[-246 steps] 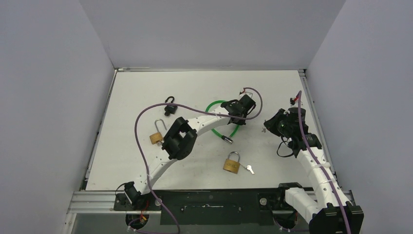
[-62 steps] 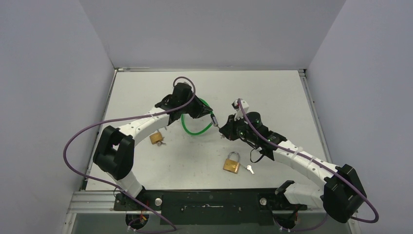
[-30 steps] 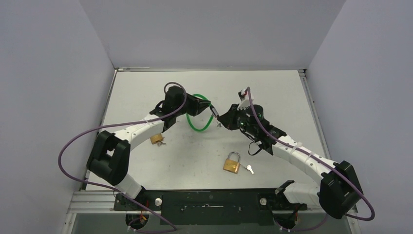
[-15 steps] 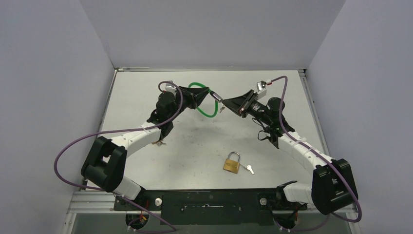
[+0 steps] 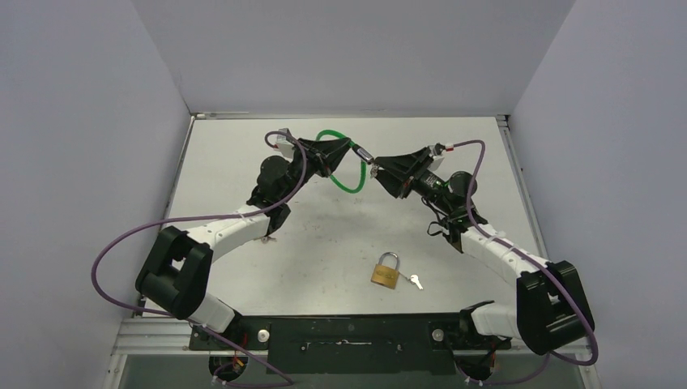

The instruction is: Unlock with the key

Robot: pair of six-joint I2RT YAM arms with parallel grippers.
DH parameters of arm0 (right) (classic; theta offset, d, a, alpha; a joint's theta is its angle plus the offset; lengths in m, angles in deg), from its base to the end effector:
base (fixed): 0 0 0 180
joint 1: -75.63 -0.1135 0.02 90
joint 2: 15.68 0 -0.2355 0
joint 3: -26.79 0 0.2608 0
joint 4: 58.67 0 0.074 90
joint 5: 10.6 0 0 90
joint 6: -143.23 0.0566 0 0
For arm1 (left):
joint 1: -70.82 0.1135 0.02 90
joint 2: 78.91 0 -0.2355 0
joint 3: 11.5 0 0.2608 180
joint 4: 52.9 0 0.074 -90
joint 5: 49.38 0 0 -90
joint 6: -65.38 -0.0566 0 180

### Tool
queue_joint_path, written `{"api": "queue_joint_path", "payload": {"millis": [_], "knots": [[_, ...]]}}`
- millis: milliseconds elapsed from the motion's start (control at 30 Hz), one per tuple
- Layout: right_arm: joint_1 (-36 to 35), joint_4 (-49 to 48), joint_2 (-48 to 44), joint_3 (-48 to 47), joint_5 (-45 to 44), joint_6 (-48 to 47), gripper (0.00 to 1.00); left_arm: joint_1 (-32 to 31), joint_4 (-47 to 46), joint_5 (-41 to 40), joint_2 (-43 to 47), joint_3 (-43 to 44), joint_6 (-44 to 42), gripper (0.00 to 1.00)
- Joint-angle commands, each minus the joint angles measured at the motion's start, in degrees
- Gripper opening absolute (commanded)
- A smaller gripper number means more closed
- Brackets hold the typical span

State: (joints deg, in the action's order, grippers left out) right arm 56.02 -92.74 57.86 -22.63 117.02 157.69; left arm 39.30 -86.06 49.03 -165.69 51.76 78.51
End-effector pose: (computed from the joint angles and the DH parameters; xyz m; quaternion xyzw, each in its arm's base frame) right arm 0.2789 0.1360 0.2533 0.2284 0.6159 0.7375 0.1568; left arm 0.3145 -0.2026 0.2663 -0.3310 0.5546 -0.7213 0.2501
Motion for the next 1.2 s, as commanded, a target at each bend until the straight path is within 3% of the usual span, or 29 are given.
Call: {"api": "queue_joint_path", "payload": {"millis": [0,33,100,333,467,600,667,833,933,1167], "knots": [[2.4,8.2,-4.2,-2.6,-1.2,-12.5,0.53,-0.9,-7.1,2.8,0.1,1.9,2.6,0.0],[3.5,10.7,-5.0,-2.7,-1.4,-16.0,0.6,-0.9,-7.2,3.1,-0.1,2.2,2.9,0.0],[5.7,15.3,-6.6,-2.3,-2.0,-24.0,0.63,-0.9,-7.4,3.4,-0.5,2.7,3.5,0.0],[9.2,19.3,-8.6,-2.0,-0.1,-46.7,0.64,-0.9,-6.8,4.3,-0.4,3.5,4.8,0.0],[8.0,20.6,-9.4,-3.0,8.2,-65.3,0.67,-0.9,-7.0,4.5,-0.4,3.8,6.3,0.0],[2.2,25.7,-12.5,-3.9,3.9,-80.5,0.7,-1.0,-6.7,4.5,-0.2,4.8,7.5,0.0],[-1.0,26.4,-12.6,-4.7,1.1,-85.0,0.7,-1.0,-6.6,4.3,-0.1,5.1,8.0,0.0],[-5.1,19.8,-9.8,-3.9,-5.1,-85.3,0.69,-1.0,-6.6,4.4,0.4,5.2,9.7,0.0],[-6.5,14.9,-7.9,-3.1,-8.7,-87.2,0.6,-1.1,-7.5,4.6,0.2,4.4,12.3,0.0],[-7.4,9.8,-5.0,-1.6,-11.4,-95.6,0.12,-1.4,-8.2,3.4,1.6,3.0,18.7,0.0]]}}
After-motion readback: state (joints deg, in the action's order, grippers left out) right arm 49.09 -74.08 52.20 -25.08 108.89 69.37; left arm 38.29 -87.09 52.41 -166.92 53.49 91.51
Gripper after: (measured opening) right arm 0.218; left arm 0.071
